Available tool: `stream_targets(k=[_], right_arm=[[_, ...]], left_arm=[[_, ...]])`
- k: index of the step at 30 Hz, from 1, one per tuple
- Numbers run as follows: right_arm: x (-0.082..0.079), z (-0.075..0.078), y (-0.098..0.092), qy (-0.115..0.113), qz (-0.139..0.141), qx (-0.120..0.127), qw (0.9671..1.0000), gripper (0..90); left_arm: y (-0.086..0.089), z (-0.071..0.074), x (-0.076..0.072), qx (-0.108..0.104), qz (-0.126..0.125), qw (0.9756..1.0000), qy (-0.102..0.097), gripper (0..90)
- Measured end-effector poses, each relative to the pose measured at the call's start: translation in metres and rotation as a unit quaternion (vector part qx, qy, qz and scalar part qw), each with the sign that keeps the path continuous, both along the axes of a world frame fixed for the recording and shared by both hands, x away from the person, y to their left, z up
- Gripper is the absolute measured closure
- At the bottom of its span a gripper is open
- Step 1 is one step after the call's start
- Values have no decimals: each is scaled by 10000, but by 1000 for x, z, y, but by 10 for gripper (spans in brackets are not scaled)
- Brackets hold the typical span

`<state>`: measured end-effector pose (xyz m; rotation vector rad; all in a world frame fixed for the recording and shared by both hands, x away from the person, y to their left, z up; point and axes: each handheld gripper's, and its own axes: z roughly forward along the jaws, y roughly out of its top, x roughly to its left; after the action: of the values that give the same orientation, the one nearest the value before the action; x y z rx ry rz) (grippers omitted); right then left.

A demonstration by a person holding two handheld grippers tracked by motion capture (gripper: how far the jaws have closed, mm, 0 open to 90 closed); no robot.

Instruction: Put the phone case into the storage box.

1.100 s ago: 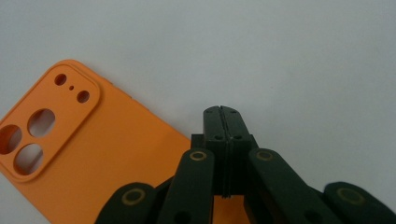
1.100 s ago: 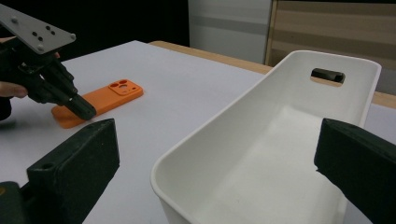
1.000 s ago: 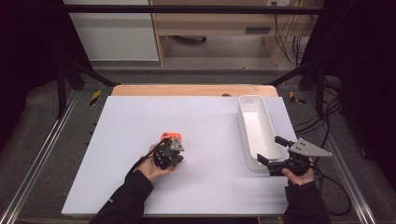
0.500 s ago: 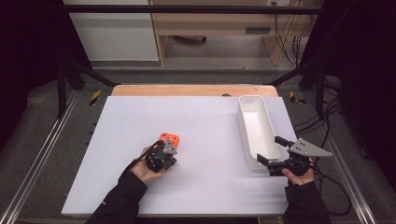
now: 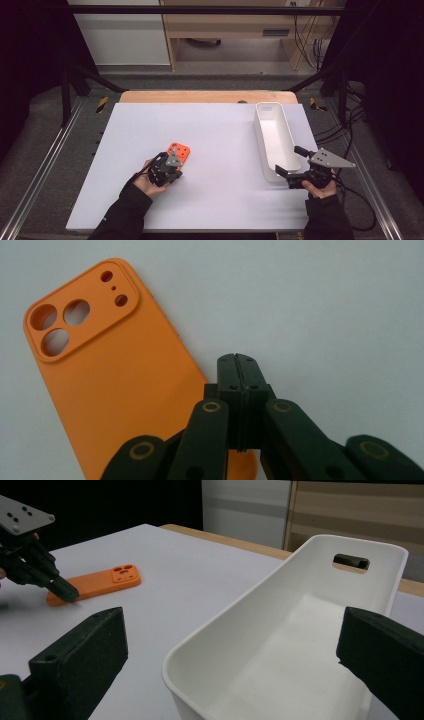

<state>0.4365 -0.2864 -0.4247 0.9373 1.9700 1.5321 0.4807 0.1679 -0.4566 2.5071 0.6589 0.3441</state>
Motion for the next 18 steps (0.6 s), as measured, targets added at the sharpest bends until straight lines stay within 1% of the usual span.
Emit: stream_targets(k=[3, 6, 9, 10, 11, 15, 16, 17, 18], right_arm=[[0, 0, 0, 11, -6, -9, 10000, 4], [0, 0, 0, 7, -2, -14, 10000, 4], [0, 0, 0, 8, -1, -3, 10000, 4], [0, 0, 0, 4, 6, -2, 10000, 4], [0, 0, 0, 6, 1, -5, 10000, 4], [0, 0, 0, 8, 8, -9, 10000, 4], [0, 0, 0, 8, 8, -9, 10000, 4], [0, 0, 0, 17, 8, -9, 10000, 4], [0, 0, 0, 16, 8, -9, 10000, 4]], left_arm=[[1, 0, 0, -33, 38, 10000, 10, 900], [2, 0, -1, -21, 30, 10000, 5, 900], [3, 4, -1, -124, 10, 9999, -37, 900], [3, 4, -1, -124, 10, 9999, -37, 900], [5, 7, -2, -263, 29, 9996, -73, 900], [8, 17, -5, -535, 54, 9984, -144, 898], [8, 17, -5, -535, 54, 9984, -144, 894], [9, 20, -6, -584, 66, 9981, -174, 886], [10, 26, -8, -680, 103, 9973, -251, 876]])
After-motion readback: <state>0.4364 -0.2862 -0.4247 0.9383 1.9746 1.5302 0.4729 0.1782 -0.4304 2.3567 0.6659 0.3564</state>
